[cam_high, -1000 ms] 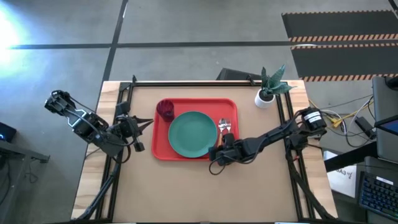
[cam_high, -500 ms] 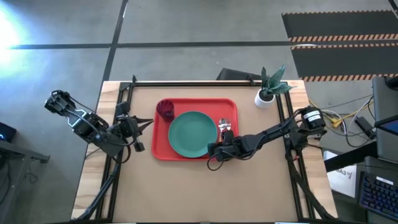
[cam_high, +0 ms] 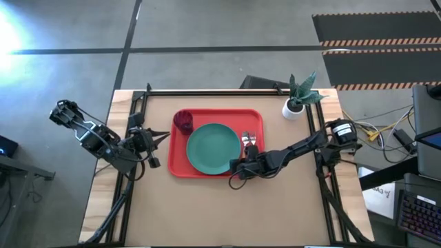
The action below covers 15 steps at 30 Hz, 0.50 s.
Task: Pick and place plate/cup/fork/spoon on tray
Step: Put the orange spoon to the left side of the orange fork on the orange tray, then move the orange tray to the center of the table
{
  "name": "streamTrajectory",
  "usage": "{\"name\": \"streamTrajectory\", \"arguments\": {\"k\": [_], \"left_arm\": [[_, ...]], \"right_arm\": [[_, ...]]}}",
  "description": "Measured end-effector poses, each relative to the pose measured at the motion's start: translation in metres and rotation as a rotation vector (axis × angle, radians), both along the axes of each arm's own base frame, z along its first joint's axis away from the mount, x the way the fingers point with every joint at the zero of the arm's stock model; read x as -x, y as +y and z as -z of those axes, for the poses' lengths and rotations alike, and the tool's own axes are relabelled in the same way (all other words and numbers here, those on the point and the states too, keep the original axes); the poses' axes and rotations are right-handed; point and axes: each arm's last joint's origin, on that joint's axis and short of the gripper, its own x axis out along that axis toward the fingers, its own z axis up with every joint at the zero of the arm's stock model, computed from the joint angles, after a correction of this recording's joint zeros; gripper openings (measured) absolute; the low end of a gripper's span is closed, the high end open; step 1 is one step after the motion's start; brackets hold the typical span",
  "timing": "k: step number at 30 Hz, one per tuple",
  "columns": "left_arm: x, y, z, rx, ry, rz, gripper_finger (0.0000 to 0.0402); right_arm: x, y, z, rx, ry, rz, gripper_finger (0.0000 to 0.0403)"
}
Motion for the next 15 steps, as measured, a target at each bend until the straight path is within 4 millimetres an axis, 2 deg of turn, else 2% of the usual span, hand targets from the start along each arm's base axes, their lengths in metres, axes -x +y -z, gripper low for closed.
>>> {"name": "streamTrajectory", "arguments": {"k": [5, 15], "left_arm": [[-0.0001, 0.0, -0.0001, 0.001, -0.001, 0.0, 0.0], [-0.0004, -0.0003, 0.0001, 0.001, -0.001, 0.0, 0.0]], "right_arm": [[-0.0022, 0.0015, 0.0073, -0.023, 0.009, -0.011, 0.0008], [-0.0026, 0.0017, 0.0034, -0.029, -0.003, -0.027, 0.0008]]}}
